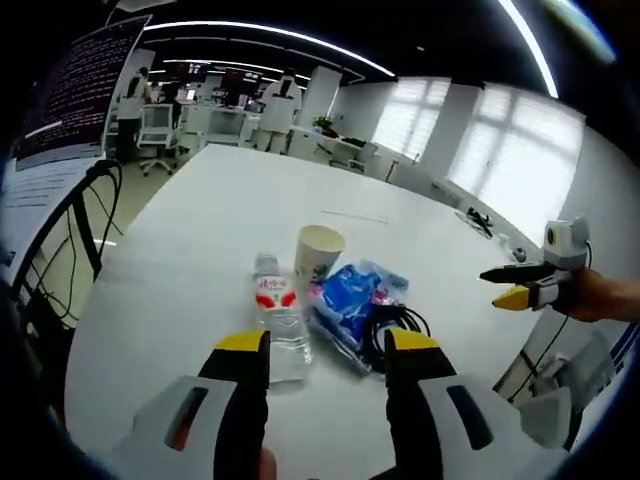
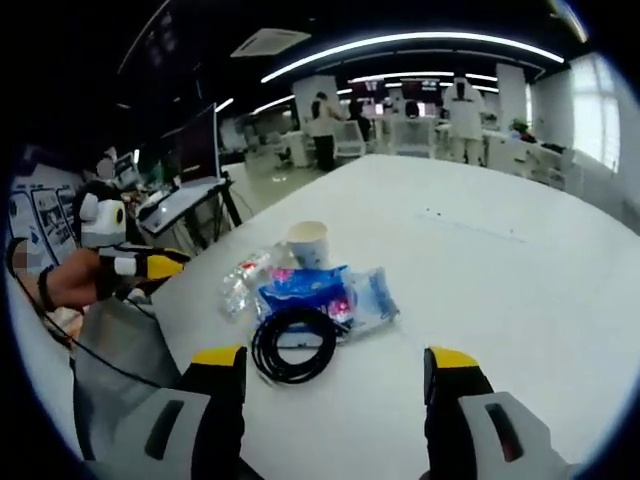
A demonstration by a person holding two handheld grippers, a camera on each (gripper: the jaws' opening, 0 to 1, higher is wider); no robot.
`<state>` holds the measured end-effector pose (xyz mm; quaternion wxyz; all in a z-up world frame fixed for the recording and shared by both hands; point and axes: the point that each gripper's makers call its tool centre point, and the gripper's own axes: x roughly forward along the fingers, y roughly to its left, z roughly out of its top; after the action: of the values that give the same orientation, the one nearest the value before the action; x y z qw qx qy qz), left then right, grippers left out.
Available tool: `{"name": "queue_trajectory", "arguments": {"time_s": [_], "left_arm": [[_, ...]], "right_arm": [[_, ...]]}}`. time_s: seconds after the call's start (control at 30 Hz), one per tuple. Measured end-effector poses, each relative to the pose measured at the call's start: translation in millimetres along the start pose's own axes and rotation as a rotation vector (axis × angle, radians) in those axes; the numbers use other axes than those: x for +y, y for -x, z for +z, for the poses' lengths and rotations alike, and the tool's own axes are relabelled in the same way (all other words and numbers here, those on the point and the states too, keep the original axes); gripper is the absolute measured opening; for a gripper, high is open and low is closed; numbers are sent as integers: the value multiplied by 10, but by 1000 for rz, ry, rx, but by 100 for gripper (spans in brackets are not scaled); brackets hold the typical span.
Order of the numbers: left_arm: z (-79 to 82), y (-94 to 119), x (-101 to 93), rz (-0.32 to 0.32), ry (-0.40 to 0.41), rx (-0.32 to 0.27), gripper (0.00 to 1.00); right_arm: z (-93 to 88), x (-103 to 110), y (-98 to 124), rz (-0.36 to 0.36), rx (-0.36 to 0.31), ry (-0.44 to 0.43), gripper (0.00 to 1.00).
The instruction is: Arrange the tabletop items into an orderly group along one side of the table until the central work area is clear of visible clutter.
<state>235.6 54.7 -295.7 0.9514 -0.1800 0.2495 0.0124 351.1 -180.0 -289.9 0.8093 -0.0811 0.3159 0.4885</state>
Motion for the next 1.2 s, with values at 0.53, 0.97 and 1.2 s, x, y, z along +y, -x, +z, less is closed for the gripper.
{"name": "queue_trajectory", "arguments": {"time_s": [0.53, 0.97, 1.2], "left_arm": [[42, -120, 5, -2, -2, 25, 45], [137, -324, 56, 11, 19, 48, 44], [81, -403, 93, 69, 30, 102, 45]], "right_arm": [[-171, 3, 181, -36, -15, -63, 74], [-167, -75, 247, -56, -30, -89, 74], [-239, -96, 317, -70, -30, -109, 73]]}}
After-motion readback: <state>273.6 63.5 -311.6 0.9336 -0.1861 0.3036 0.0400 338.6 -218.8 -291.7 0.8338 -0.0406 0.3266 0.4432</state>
